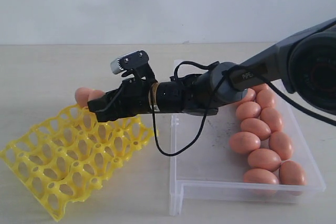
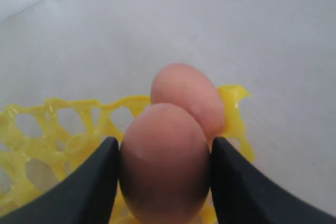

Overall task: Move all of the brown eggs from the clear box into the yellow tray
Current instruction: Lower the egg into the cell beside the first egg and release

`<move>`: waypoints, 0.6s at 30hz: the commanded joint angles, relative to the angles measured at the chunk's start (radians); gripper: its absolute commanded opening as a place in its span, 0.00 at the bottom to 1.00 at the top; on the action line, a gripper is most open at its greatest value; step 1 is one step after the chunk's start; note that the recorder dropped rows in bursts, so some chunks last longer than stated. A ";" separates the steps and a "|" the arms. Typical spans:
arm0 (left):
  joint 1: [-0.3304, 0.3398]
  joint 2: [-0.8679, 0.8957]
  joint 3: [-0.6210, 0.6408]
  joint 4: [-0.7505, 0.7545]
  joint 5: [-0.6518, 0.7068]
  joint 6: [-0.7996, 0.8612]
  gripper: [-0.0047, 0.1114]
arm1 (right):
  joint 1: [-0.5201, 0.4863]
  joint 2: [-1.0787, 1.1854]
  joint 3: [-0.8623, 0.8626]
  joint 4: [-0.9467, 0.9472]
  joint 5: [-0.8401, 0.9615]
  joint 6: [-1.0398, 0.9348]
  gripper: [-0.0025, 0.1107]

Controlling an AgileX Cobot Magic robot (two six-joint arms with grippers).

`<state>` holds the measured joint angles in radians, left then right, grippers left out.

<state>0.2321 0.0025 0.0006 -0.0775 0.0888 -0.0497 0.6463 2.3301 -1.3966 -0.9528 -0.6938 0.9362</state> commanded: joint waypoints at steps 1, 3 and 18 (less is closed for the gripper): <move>0.002 -0.002 -0.001 -0.009 -0.012 -0.009 0.07 | 0.004 -0.001 -0.026 -0.019 0.014 0.031 0.02; 0.002 -0.002 -0.001 -0.009 -0.012 -0.009 0.07 | 0.004 -0.001 -0.030 -0.024 0.015 0.033 0.02; 0.002 -0.002 -0.001 -0.009 -0.012 -0.009 0.07 | 0.004 0.030 -0.036 -0.107 0.048 0.127 0.04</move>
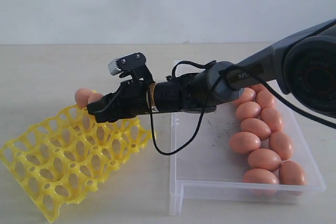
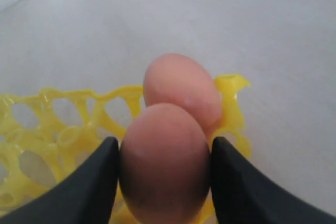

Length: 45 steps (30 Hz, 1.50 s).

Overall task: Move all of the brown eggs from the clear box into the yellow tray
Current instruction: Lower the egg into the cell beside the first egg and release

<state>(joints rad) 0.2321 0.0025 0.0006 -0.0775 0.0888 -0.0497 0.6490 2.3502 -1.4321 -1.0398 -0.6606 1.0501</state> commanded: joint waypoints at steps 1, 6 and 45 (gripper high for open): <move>0.002 -0.002 -0.001 -0.009 -0.012 -0.009 0.07 | 0.001 0.010 0.000 -0.020 0.015 0.013 0.07; 0.002 -0.002 -0.001 -0.009 -0.012 -0.009 0.07 | 0.001 0.010 0.000 -0.020 0.015 0.013 0.35; 0.002 -0.002 -0.001 -0.009 -0.014 -0.009 0.07 | -0.001 -0.365 0.049 -0.705 0.080 0.279 0.14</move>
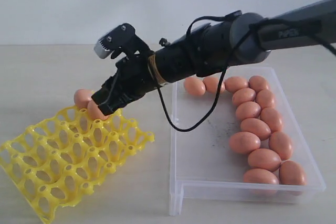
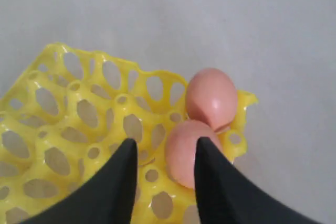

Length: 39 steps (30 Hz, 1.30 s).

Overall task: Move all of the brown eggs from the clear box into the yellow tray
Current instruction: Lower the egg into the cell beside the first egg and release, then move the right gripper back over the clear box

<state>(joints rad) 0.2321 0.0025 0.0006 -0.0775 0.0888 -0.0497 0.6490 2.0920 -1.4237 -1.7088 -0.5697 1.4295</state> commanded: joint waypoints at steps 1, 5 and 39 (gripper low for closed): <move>0.002 -0.002 -0.001 -0.009 -0.014 -0.009 0.07 | -0.001 -0.144 0.053 -0.036 -0.011 -0.135 0.04; 0.002 -0.002 -0.001 -0.009 -0.014 -0.009 0.07 | -0.001 -0.246 0.113 -0.036 0.103 -0.300 0.02; 0.002 -0.002 -0.001 -0.009 -0.012 -0.009 0.07 | -0.308 -0.076 -0.107 1.852 1.791 -2.249 0.47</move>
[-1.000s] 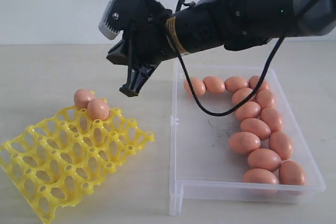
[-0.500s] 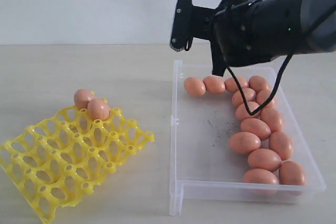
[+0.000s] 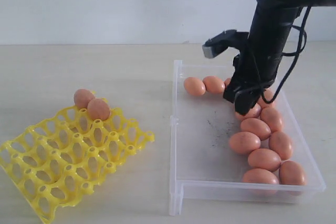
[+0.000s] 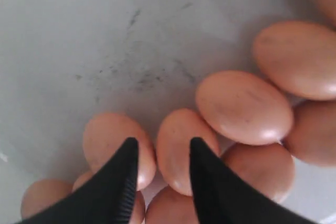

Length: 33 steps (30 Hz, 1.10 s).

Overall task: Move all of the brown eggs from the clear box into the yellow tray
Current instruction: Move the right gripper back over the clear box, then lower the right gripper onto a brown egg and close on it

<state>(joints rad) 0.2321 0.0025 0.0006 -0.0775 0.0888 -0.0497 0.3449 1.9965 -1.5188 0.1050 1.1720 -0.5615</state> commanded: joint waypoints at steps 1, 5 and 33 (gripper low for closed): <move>0.002 -0.002 -0.001 -0.009 -0.012 -0.009 0.07 | -0.002 0.019 -0.012 0.033 0.049 -0.290 0.50; 0.002 -0.002 -0.001 -0.009 -0.012 -0.009 0.07 | 0.004 0.013 -0.012 0.040 0.049 -0.365 0.48; 0.002 -0.002 -0.001 -0.009 -0.011 -0.009 0.07 | 0.187 -0.012 0.134 -0.201 0.049 -0.438 0.44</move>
<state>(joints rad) 0.2321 0.0025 0.0006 -0.0775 0.0888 -0.0497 0.5315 1.9946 -1.3902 -0.0574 1.2148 -1.0054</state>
